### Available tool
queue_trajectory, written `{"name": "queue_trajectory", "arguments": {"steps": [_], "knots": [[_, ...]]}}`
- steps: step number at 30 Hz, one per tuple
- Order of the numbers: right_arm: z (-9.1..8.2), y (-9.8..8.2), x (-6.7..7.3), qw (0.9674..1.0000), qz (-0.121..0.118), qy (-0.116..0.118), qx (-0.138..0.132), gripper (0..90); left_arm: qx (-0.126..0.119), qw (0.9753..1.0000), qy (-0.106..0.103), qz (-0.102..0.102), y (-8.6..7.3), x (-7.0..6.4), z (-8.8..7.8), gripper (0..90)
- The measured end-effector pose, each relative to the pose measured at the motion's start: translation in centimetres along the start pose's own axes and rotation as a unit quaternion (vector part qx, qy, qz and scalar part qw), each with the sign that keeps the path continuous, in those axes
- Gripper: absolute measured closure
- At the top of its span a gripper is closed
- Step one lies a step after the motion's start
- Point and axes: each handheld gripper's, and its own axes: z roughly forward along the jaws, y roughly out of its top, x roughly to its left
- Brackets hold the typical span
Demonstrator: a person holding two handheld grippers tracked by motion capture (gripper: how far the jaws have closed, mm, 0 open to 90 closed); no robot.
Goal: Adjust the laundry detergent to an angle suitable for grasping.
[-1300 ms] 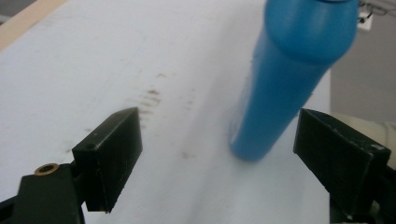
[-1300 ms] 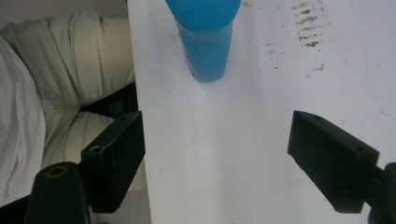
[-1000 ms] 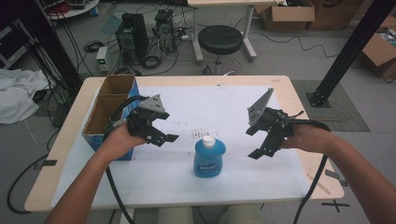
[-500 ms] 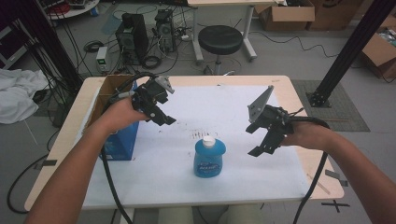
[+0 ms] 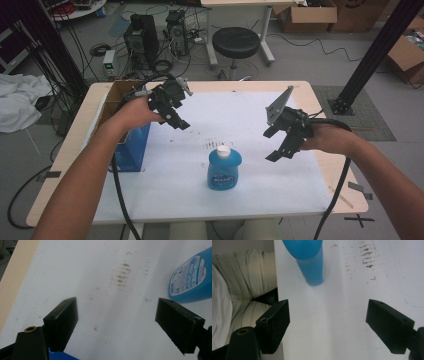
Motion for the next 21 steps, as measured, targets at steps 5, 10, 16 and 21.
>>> {"name": "queue_trajectory", "arguments": {"steps": [5,10,16,21], "knots": [[-0.2,0.1,-0.7,1.0,0.002,-0.001,-0.002,19.5,0.0,1.0,-0.002,0.006,0.2,0.1,0.0,19.4],[0.1,0.3,-1.4,1.0,0.002,0.003,-0.001,19.8,0.002,0.9998,-0.016,0.009,0.2,0.1,0.2,20.0],[0.0,0.7,-1.6,1.0,0.0,0.004,0.002,19.8,-0.002,0.9997,-0.02,0.017,0.5,-0.1,0.1,19.7],[-0.2,0.9,-1.6,1.0,-0.002,0.004,0.002,19.8,-0.003,0.9996,-0.022,0.018,0.4,-0.2,0.0,18.6]]}}
